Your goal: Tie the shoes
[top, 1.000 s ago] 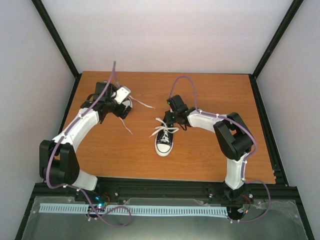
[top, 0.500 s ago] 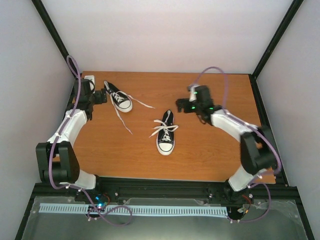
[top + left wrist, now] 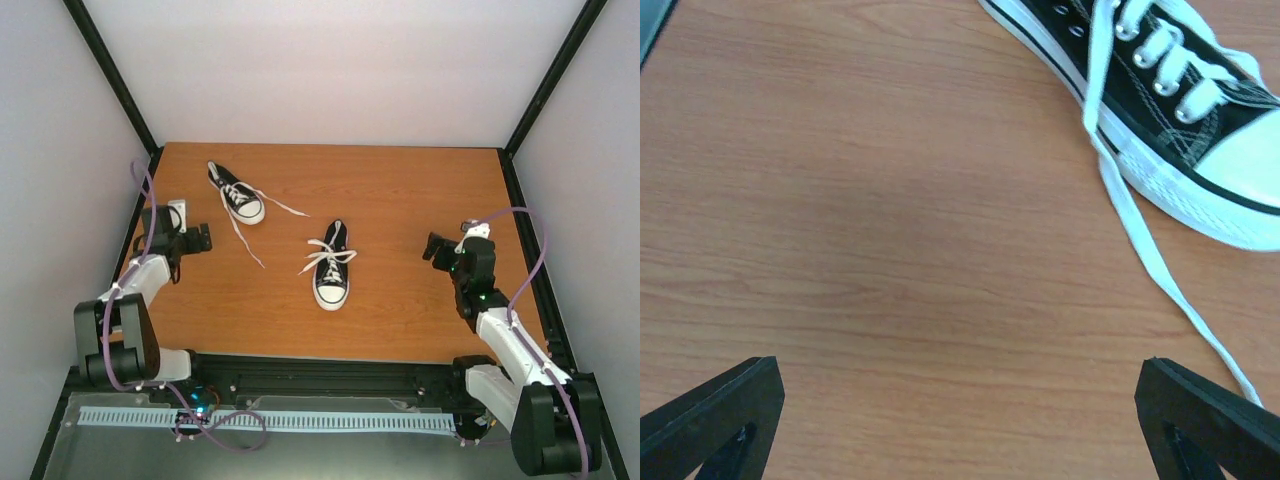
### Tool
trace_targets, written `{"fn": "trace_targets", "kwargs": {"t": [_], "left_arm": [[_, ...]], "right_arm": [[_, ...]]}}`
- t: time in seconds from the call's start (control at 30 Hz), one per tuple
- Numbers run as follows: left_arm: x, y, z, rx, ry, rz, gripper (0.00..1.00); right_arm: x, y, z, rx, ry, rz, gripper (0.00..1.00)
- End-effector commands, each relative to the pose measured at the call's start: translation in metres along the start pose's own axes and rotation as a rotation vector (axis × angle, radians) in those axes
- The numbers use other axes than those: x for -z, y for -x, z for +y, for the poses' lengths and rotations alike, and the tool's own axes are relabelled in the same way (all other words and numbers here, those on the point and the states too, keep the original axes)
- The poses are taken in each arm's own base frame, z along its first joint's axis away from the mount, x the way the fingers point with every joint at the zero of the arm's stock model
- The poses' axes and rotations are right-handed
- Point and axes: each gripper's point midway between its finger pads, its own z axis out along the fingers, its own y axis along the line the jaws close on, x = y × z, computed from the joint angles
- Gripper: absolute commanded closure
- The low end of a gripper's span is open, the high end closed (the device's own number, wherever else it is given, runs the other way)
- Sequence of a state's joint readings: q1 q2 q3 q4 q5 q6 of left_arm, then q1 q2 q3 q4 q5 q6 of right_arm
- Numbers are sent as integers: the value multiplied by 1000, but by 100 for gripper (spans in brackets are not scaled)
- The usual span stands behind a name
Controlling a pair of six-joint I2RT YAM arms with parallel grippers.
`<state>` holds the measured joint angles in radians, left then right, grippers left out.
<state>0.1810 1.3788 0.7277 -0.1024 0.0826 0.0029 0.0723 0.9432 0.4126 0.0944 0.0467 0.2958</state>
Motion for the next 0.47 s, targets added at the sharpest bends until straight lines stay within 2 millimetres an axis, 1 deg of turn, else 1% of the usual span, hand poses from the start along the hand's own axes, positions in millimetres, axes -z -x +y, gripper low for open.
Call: {"fn": "trace_targets", "kwargs": {"t": [0.0,0.07,0.2,0.3,0.43], "left_arm": [[13,16,-16,-40,-99,-124,0],[11,15,-19,-35,-114,-127,0],[8,13,-16,-27,-99,-131,0],[5,9,-16,-28,-99,-115,0],[1,8,-15,-25,-99,-102,0]], "right_arm": [[1,4,-18,-52,-78,-84,0],[0,0,-23,-65,-102,-80,0],[3,2,-32,-78,-155,-92,0],[6,2,-34,-85,-163,-107,0],[9,3,-33,-82,-150,-124,0]]}}
